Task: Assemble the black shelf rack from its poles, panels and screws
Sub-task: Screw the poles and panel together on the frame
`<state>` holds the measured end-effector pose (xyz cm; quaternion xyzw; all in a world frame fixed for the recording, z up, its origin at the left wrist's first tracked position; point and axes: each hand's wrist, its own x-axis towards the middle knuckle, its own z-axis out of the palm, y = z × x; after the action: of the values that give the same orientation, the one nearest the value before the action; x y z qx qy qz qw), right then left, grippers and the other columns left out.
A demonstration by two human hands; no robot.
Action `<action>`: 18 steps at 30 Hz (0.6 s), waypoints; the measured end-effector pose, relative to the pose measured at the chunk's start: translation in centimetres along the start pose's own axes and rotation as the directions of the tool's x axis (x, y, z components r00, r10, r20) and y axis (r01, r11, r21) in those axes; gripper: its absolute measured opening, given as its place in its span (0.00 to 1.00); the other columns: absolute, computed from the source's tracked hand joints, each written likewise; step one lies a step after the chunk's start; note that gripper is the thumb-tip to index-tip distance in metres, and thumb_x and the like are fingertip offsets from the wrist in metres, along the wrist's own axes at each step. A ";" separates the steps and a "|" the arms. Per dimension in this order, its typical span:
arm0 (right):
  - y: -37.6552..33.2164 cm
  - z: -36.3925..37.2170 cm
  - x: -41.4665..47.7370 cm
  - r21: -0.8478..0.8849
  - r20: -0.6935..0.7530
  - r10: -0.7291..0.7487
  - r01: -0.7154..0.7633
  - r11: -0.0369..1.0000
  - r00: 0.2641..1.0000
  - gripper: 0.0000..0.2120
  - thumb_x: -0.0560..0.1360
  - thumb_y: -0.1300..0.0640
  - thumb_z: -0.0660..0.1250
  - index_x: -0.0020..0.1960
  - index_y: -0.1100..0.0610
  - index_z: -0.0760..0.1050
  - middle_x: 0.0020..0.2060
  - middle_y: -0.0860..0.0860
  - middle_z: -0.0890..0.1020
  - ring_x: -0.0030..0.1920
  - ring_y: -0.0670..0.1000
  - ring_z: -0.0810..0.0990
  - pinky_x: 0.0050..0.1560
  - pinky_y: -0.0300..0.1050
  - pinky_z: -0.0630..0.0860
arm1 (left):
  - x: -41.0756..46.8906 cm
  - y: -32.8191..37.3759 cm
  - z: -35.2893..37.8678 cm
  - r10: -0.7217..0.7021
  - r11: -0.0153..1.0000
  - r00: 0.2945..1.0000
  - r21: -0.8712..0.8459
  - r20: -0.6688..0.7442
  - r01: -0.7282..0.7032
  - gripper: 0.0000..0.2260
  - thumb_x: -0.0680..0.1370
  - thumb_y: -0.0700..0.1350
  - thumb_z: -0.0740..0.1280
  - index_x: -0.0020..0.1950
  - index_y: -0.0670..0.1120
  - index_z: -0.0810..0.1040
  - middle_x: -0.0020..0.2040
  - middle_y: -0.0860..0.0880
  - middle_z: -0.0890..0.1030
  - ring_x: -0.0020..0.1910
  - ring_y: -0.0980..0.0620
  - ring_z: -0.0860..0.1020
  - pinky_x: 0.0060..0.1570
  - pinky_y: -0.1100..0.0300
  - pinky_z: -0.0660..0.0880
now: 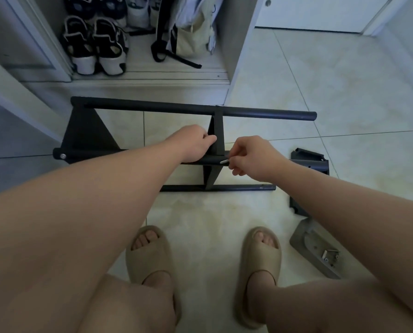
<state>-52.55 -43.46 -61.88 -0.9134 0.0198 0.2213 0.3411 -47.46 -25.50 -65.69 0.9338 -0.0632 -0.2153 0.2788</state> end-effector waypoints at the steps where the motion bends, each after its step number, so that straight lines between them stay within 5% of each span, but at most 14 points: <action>1: 0.1 0.0 0.0 -0.007 -0.001 -0.011 0.011 1.000 1.000 0.07 0.77 0.65 0.64 0.44 0.55 0.77 0.36 0.50 0.85 0.34 0.45 0.85 0.48 0.52 0.84 | 0.2 -0.2 0.1 -0.015 1.000 0.999 -0.026 0.030 0.016 0.23 0.83 0.56 0.58 0.45 0.38 0.79 0.46 0.41 0.82 0.46 0.40 0.79 0.50 0.50 0.75; 6: 0.1 0.5 -0.3 -0.102 0.014 -0.068 0.069 0.992 0.998 0.09 0.79 0.63 0.66 0.42 0.51 0.74 0.36 0.47 0.83 0.34 0.43 0.83 0.27 0.28 0.70 | 1.1 -0.2 0.4 -0.059 0.991 0.993 -0.112 0.104 0.071 0.20 0.83 0.59 0.58 0.43 0.44 0.77 0.37 0.45 0.73 0.38 0.46 0.72 0.42 0.55 0.67; 11: -0.2 1.2 -0.5 -0.230 0.039 -0.132 0.138 0.963 0.990 0.04 0.79 0.61 0.65 0.46 0.54 0.75 0.43 0.54 0.83 0.46 0.56 0.83 0.44 0.49 0.80 | 1.4 0.5 0.7 -0.073 0.958 0.961 -0.248 0.267 0.141 0.22 0.82 0.58 0.61 0.47 0.42 0.83 0.35 0.47 0.85 0.36 0.47 0.80 0.43 0.57 0.74; 18: -0.3 1.6 -0.8 -0.243 0.038 -0.158 0.162 0.956 0.987 0.05 0.80 0.62 0.63 0.48 0.55 0.75 0.45 0.56 0.82 0.44 0.59 0.82 0.42 0.53 0.81 | 1.2 1.2 0.5 -0.134 0.970 0.926 -0.143 0.352 0.195 0.22 0.80 0.59 0.64 0.54 0.39 0.82 0.37 0.44 0.86 0.33 0.47 0.76 0.45 0.56 0.75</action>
<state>-53.79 -42.28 -62.43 -0.9451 -0.0847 0.2019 0.2425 -46.58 -27.09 -65.85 0.8563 -0.0121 -0.4006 0.3258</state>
